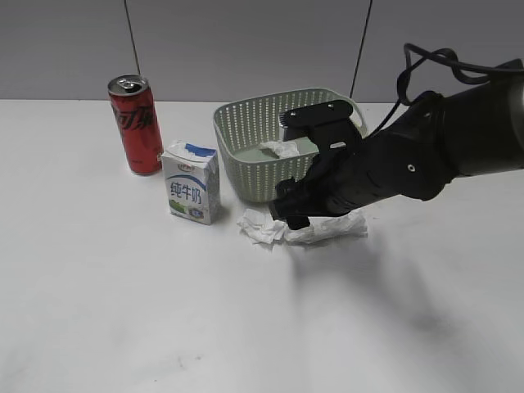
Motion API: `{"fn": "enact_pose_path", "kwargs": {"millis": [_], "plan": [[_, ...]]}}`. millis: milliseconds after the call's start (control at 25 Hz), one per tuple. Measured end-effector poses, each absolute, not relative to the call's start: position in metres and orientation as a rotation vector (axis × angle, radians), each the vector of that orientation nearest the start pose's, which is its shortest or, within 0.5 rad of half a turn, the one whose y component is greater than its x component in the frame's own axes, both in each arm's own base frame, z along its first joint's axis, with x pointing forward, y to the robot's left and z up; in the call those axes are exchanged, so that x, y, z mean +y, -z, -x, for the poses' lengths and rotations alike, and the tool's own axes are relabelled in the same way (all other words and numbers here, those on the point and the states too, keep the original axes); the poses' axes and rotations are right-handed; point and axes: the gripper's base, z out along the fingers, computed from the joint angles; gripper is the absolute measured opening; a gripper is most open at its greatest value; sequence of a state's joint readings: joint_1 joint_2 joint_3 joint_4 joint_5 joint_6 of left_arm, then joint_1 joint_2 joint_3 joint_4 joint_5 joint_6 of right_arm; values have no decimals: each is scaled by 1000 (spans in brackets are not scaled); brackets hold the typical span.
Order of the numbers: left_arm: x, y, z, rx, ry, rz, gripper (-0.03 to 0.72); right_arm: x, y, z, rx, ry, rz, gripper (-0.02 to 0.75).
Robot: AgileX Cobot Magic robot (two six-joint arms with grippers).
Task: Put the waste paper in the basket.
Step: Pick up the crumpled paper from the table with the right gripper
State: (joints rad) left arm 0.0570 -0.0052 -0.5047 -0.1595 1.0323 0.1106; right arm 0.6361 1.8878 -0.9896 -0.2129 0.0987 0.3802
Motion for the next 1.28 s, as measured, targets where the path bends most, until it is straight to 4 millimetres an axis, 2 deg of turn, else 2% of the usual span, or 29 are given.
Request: {"fn": "enact_pose_path", "kwargs": {"millis": [160,280,520,800,960,1120,1200,1280], "plan": [[-13,-282,5,1996,82,-59,577,217,-143,-301,2359,-198,816,574],[-13,-282,5,1996,82,-59,577,217,-141,-300,2332,-156,922,573],[-13,-282,5,1996,82,-59,577,218,-136,-298,2342,-175,1015,573],[-13,-282,5,1996,82,-59,577,212,-121,-321,2431,-146,1042,573],[-13,-282,5,1996,82,-59,577,214,-116,-323,2436,-145,1115,573],[-13,-282,5,1996,82,-59,577,215,-102,-321,2481,-159,1159,570],[-13,-282,5,1996,82,-59,577,216,-101,-321,2487,-166,1152,545],[-13,-282,5,1996,82,-59,577,216,-100,-321,2490,-170,1148,470]]}}
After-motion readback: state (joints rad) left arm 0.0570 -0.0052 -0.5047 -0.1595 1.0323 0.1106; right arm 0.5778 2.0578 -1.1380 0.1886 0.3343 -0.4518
